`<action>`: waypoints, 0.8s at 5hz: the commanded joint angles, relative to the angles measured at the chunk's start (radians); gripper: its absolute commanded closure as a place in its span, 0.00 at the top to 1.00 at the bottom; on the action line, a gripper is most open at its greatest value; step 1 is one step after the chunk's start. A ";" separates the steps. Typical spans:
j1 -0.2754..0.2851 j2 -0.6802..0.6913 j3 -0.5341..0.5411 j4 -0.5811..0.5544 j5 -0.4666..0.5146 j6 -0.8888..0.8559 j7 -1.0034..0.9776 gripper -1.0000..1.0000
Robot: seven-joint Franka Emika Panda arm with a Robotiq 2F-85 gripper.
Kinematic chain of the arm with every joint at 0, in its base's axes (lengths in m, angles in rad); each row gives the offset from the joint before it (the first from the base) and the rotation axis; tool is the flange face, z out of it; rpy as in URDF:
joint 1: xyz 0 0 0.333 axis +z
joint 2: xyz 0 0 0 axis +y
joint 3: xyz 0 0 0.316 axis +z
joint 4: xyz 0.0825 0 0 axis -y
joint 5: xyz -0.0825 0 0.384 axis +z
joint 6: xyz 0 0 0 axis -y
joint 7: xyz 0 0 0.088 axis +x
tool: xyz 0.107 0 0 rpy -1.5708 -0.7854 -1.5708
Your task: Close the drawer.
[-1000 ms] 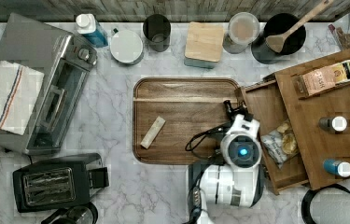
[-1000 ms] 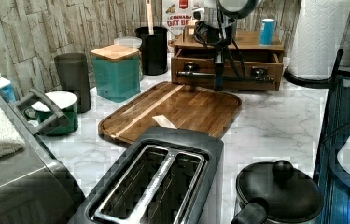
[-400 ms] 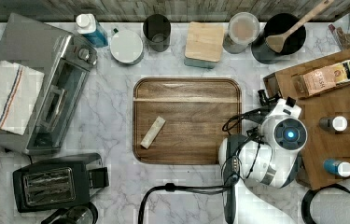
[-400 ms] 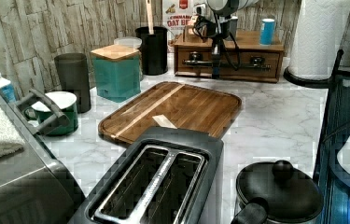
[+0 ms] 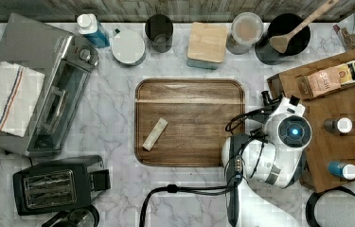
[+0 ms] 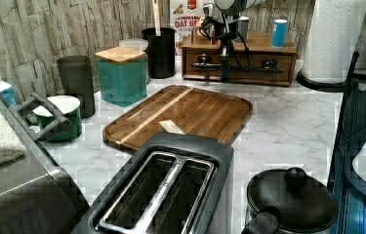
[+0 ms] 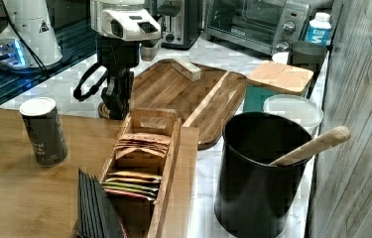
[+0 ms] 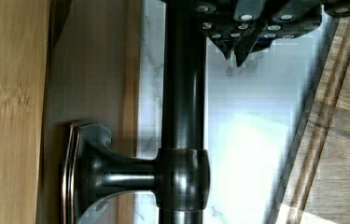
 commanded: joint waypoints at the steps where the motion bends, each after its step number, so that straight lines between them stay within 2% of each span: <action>1: 0.022 0.008 -0.196 0.238 0.042 0.042 -0.135 0.00; 2: -0.037 0.003 -0.136 0.239 0.008 0.039 -0.113 0.00; 4: -0.024 0.004 -0.150 0.239 0.016 0.040 -0.119 0.00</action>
